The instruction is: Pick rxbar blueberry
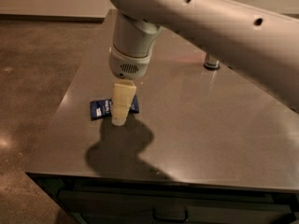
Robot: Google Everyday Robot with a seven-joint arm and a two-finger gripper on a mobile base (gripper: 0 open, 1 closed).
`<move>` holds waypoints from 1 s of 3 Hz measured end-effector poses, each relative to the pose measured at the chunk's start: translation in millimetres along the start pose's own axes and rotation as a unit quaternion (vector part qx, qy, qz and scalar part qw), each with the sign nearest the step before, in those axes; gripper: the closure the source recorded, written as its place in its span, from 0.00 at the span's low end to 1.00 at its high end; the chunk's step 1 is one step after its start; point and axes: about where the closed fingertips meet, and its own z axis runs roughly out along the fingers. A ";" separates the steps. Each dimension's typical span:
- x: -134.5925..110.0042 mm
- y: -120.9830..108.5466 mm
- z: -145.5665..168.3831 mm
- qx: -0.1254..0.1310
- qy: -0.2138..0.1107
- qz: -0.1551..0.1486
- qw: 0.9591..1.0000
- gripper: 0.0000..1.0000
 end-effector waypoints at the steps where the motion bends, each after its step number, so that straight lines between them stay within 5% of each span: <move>1: 3.8 -20.7 11.9 0.000 0.016 0.000 1.000 0.00; 3: 15.5 -33.6 32.6 -0.006 0.036 -0.007 0.999 0.00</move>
Offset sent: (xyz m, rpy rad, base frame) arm 0.0483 -0.0058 -0.0370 -0.0879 0.0076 0.0019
